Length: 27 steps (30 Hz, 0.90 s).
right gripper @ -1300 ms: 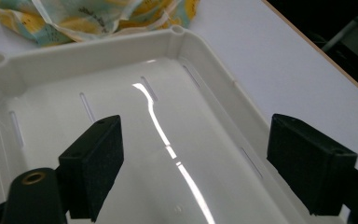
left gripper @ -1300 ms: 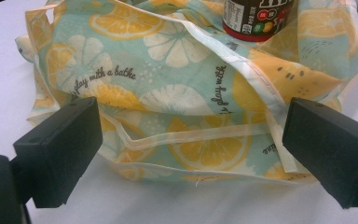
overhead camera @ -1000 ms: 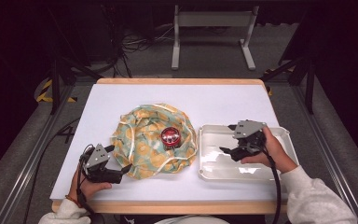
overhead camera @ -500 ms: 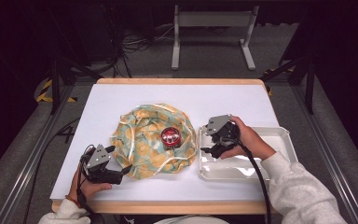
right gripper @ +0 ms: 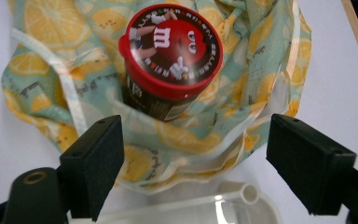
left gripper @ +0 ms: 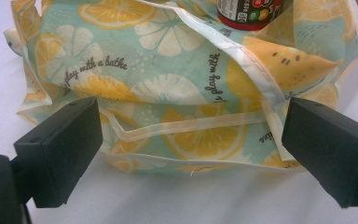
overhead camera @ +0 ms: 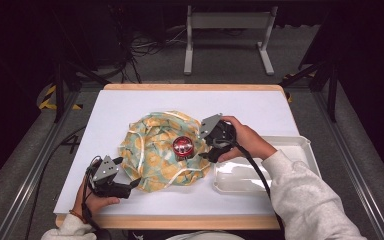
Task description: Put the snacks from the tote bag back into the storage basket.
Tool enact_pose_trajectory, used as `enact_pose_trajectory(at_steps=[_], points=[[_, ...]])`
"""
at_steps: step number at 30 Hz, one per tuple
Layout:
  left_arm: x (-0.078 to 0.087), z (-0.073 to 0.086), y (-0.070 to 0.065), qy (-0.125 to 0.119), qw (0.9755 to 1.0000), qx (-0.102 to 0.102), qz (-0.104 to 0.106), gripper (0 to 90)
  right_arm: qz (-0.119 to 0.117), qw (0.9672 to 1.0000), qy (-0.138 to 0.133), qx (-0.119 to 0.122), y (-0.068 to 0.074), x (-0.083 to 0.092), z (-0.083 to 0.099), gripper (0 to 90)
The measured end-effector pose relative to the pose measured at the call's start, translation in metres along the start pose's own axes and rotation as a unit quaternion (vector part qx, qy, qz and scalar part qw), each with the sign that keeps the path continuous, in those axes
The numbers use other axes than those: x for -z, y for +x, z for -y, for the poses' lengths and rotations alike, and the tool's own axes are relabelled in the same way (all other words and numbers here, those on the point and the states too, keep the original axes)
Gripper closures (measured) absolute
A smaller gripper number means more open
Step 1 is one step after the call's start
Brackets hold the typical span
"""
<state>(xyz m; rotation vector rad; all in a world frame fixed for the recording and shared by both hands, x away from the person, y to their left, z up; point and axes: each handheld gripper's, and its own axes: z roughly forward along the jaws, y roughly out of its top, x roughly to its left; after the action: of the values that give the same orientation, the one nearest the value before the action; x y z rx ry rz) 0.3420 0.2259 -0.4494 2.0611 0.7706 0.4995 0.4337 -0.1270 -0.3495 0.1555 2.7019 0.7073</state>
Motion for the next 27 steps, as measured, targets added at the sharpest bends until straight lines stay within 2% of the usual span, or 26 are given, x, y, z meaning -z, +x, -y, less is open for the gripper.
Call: enact_pose_trajectory(at_steps=[3,7,9,12,16,22,24,27], points=[[0.001,0.001,0.000,-0.003,1.0000,0.006,-0.003,5.5,-0.004,0.9999,-0.004,-0.010,-0.003,-0.005,-0.012,19.9],[0.005,0.003,0.000,-0.003,1.0000,0.003,-0.005,5.6,-0.028,0.9996,-0.003,-0.004,-0.004,-0.014,-0.024,18.7],[0.007,0.004,-0.001,-0.005,0.9999,0.007,-0.007,5.6,-0.031,0.9995,-0.003,-0.002,-0.002,-0.018,-0.029,17.3],[0.009,0.007,-0.002,-0.003,0.9999,0.009,-0.010,5.5,-0.037,0.9992,0.010,0.011,-0.001,-0.028,-0.035,16.5],[0.013,0.009,-0.004,0.000,0.9999,0.009,-0.013,5.5,-0.040,0.9989,0.023,-0.001,-0.003,-0.039,-0.039,15.9],[0.017,0.015,-0.006,0.002,0.9997,0.017,-0.019,5.6,-0.073,0.9965,0.038,-0.012,-0.008,-0.051,-0.044,16.1],[0.020,0.016,-0.006,0.005,0.9996,0.017,-0.022,5.6,-0.079,0.9956,0.048,-0.014,-0.009,-0.054,-0.046,19.8],[0.021,0.017,-0.007,0.002,0.9995,0.020,-0.025,5.6,-0.083,0.9949,0.058,-0.004,-0.008,-0.057,-0.049,23.1]])
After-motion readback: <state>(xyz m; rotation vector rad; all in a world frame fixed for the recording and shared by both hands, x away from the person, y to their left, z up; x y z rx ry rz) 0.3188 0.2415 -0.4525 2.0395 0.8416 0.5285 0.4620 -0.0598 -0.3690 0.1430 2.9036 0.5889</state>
